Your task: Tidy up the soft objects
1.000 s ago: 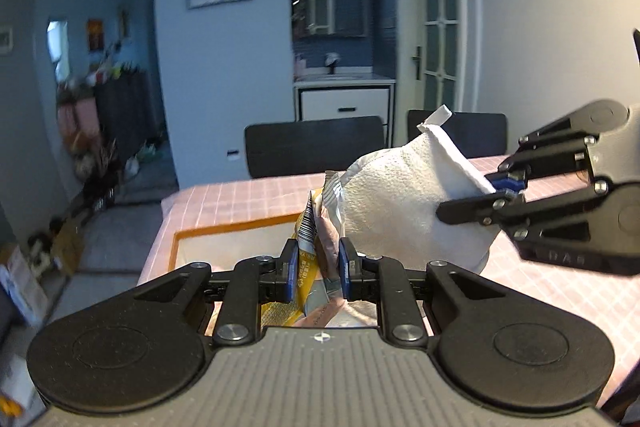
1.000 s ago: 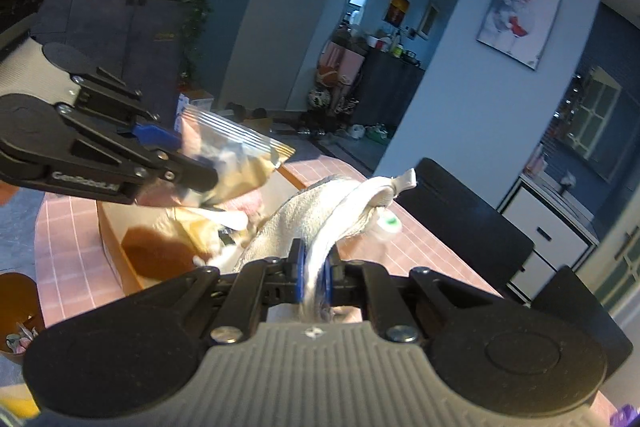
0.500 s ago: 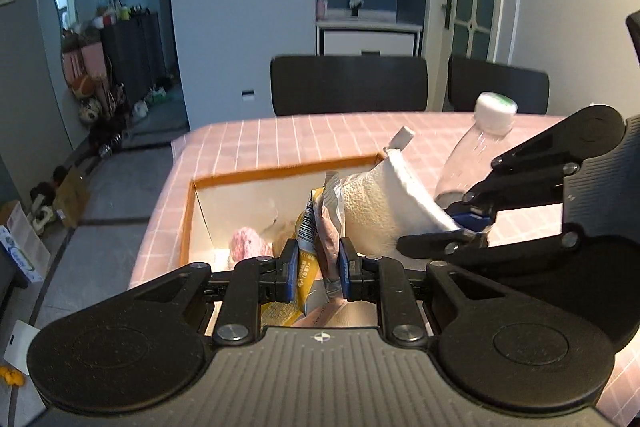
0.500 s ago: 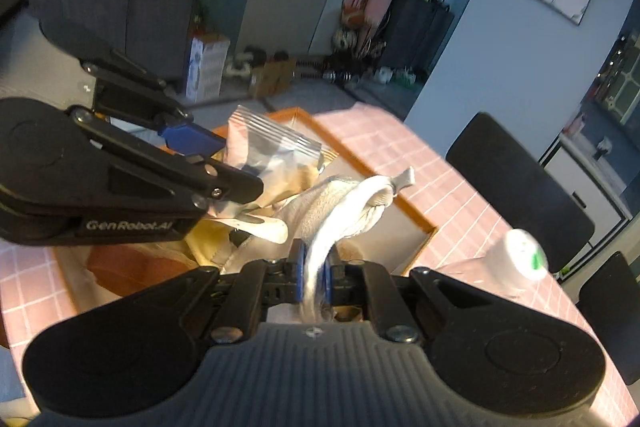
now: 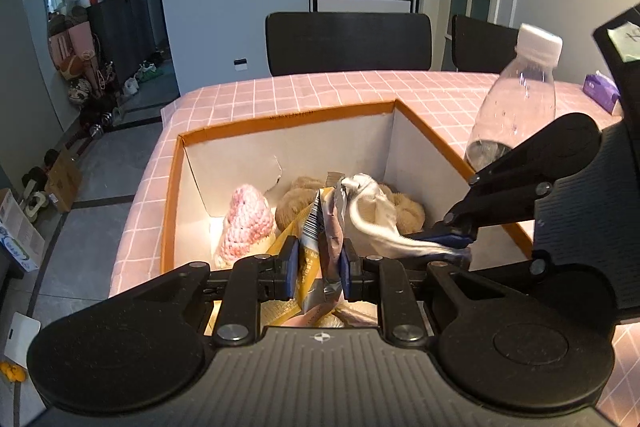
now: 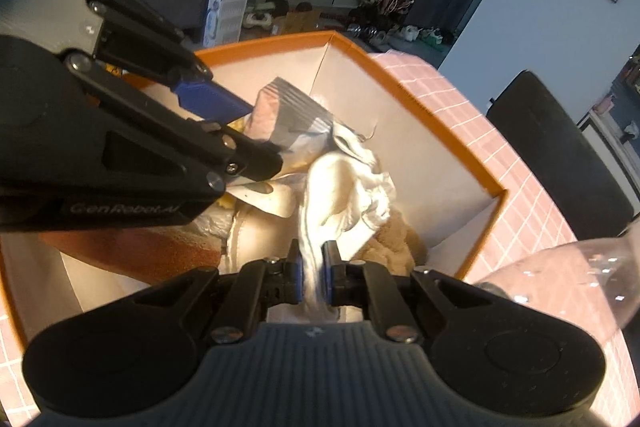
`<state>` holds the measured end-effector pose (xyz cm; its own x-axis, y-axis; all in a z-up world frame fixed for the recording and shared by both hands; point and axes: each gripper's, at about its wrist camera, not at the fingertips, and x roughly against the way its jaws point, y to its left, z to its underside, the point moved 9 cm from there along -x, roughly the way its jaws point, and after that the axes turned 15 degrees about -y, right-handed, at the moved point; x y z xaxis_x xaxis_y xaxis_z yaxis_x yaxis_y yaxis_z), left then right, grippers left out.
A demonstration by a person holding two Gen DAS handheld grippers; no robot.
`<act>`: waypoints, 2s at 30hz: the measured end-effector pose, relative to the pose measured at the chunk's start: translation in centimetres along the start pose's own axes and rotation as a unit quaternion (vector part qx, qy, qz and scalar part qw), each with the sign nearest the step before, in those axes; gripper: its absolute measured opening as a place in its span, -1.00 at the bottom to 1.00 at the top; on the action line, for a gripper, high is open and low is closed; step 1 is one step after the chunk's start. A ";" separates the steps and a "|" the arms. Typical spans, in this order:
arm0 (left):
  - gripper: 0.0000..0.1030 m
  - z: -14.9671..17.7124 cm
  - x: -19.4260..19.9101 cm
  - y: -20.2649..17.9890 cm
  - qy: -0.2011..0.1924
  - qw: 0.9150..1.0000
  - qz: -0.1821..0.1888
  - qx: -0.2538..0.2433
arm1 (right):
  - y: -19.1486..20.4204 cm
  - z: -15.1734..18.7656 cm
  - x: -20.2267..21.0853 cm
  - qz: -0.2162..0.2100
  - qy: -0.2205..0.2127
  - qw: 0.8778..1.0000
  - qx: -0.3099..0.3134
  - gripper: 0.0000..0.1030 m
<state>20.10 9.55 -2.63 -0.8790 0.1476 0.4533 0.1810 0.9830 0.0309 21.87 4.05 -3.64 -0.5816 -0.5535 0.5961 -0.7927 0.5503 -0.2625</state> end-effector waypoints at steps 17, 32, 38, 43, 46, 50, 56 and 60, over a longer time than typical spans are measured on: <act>-0.21 -1.6 1.7 -0.7 -0.024 0.999 -0.029 -0.036 | -0.6 -1.5 3.5 0.037 -0.059 0.997 0.044 -0.35; 0.02 -7.7 9.4 -4.8 -0.163 0.983 -0.062 -0.053 | -2.3 -2.7 14.6 0.118 -0.180 0.976 0.008 0.45; 0.04 -8.5 12.1 -7.5 -0.218 0.972 -0.069 -0.060 | -2.4 -0.9 19.7 0.150 -0.213 0.965 -0.041 0.46; 0.04 -7.8 13.9 -9.4 -0.264 0.957 -0.104 -0.068 | -2.2 0.6 23.6 0.176 -0.244 0.949 -0.093 0.71; 0.05 -6.9 14.8 -10.4 -0.282 0.949 -0.123 -0.076 | -1.6 1.8 25.4 0.185 -0.262 0.941 -0.105 0.75; 0.36 -5.2 16.4 -11.8 -0.292 0.943 -0.133 -0.087 | -0.6 3.9 27.7 0.194 -0.285 0.929 -0.135 0.82; 0.52 -3.1 17.8 -11.7 -0.304 0.936 -0.171 -0.051 | 0.4 6.7 29.6 0.222 -0.297 0.908 -0.195 0.88; 0.79 -1.8 17.7 -11.6 -0.301 0.932 -0.200 -0.040 | 0.3 8.3 29.1 0.245 -0.276 0.896 -0.247 0.90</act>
<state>3.25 0.54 6.67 -0.9668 -0.1713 -0.1896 -0.2036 0.9648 0.1665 3.24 -17.04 7.33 -0.9476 -0.3196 -0.0007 -0.3190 0.9459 0.0589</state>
